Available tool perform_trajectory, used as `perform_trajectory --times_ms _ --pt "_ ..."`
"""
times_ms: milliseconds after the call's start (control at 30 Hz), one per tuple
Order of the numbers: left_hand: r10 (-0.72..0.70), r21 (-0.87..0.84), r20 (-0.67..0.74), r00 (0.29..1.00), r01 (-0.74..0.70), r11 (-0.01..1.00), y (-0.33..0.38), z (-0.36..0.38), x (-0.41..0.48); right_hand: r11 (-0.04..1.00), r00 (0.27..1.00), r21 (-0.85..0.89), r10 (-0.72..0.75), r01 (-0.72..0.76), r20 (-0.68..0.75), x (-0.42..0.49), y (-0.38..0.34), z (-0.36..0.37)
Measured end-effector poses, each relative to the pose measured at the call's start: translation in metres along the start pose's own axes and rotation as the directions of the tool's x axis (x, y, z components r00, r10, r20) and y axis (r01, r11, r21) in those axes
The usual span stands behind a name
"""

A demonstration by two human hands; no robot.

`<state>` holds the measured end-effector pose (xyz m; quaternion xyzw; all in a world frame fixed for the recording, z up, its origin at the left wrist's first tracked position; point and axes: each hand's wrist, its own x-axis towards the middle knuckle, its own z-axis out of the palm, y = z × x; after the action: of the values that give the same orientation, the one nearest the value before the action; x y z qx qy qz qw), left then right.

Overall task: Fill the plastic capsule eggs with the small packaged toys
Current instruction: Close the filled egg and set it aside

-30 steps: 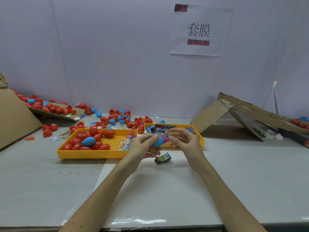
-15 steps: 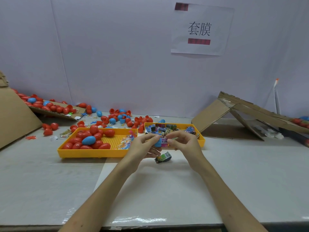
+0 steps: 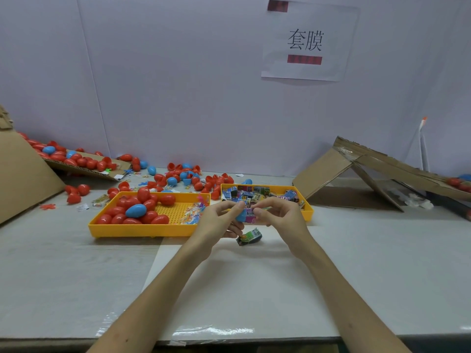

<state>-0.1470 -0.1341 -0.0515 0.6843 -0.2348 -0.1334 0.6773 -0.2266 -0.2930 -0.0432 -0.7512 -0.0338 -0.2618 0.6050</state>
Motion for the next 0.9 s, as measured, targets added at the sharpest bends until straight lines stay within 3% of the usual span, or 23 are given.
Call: perform_trajectory --times_ms 900 --pt "0.021 0.053 -0.031 0.999 -0.019 0.998 -0.0048 -0.0012 0.0032 1.000 1.000 -0.012 -0.001 0.001 0.025 0.0022 0.0060 -0.0009"
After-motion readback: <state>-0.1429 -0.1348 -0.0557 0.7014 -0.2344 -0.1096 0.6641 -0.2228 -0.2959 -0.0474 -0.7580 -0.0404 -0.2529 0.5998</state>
